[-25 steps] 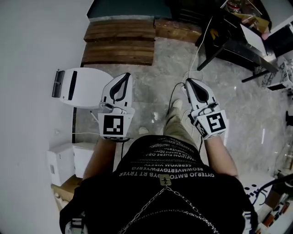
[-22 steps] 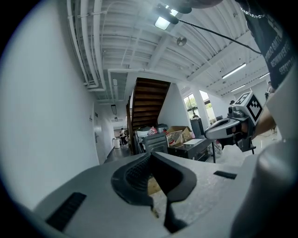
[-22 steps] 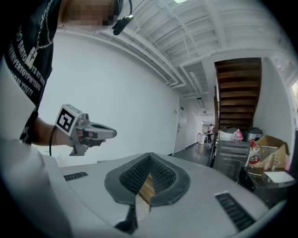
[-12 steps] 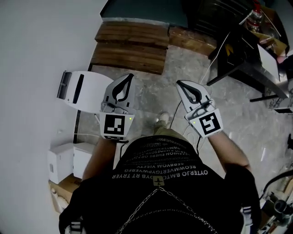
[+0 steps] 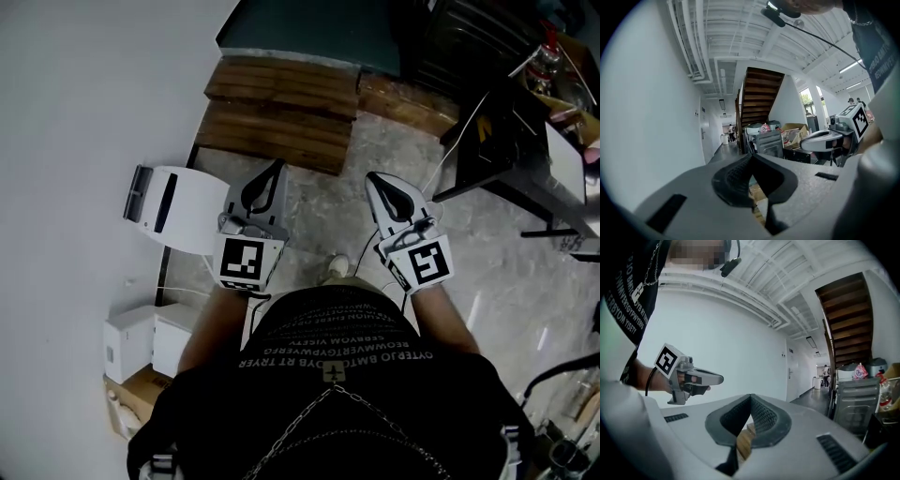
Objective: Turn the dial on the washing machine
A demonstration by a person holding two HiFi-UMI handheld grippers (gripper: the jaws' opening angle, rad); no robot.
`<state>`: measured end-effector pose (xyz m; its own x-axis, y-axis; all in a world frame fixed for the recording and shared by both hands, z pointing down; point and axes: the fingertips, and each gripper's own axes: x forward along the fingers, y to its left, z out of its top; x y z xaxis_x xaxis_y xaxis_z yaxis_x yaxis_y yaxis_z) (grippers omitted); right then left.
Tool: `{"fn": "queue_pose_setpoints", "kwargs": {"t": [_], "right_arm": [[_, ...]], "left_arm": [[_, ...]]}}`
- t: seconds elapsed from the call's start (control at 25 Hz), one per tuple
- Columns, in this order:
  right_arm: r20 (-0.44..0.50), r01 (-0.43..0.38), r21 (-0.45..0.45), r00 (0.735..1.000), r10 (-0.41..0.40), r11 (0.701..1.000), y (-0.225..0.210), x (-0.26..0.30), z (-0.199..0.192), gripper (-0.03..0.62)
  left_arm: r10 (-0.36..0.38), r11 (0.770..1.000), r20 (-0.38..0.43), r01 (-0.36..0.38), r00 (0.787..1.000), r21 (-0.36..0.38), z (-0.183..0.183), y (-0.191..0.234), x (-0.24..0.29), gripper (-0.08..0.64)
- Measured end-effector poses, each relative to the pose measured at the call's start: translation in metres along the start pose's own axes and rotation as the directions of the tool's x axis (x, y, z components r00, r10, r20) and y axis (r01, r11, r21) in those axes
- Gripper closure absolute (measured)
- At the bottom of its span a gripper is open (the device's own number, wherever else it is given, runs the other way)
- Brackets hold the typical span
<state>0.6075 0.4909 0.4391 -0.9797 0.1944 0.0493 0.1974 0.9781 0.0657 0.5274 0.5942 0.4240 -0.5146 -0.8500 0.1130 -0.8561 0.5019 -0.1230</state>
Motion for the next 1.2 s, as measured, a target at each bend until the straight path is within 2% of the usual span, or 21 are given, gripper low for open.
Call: {"fn": "queue_pose_setpoints", "kwargs": {"t": [0.16,0.36,0.6,0.84,1.0,1.2], "right_arm": [[-0.004,-0.013,0.055,1.0,0.014,0.998,-0.033,0.004,-0.008,0.597],[-0.001,0.045,-0.016,0.999,-0.046,0.999,-0.073,-0.003,-0.014,0.597],[-0.016,0.062,0.024,0.998,-0.062,0.998,-0.1,0.0,-0.023,0.597],[-0.039,0.123,0.064,0.992,-0.121,0.99,-0.125,0.022,-0.032,0.597],[-0.044,0.141,0.038,0.989,-0.139,0.989,-0.132,0.058,-0.03,0.597],[-0.036,0.195,0.069,0.981,-0.193,0.978,-0.15,0.11,-0.021,0.597]], "left_arm": [[-0.005,1.0,-0.02,0.005,1.0,-0.007,-0.001,-0.004,0.036,0.554],[-0.01,0.999,-0.005,0.01,1.0,0.038,0.012,-0.021,0.068,0.554],[-0.016,0.999,-0.031,0.017,0.999,0.034,0.008,-0.021,0.081,0.554],[-0.022,1.0,-0.055,0.022,0.998,0.01,-0.006,0.006,0.095,0.554],[-0.041,0.999,-0.057,0.04,0.998,-0.004,-0.021,0.043,0.12,0.554],[-0.093,0.995,-0.008,0.093,0.996,0.027,-0.002,0.086,0.169,0.554]]}}
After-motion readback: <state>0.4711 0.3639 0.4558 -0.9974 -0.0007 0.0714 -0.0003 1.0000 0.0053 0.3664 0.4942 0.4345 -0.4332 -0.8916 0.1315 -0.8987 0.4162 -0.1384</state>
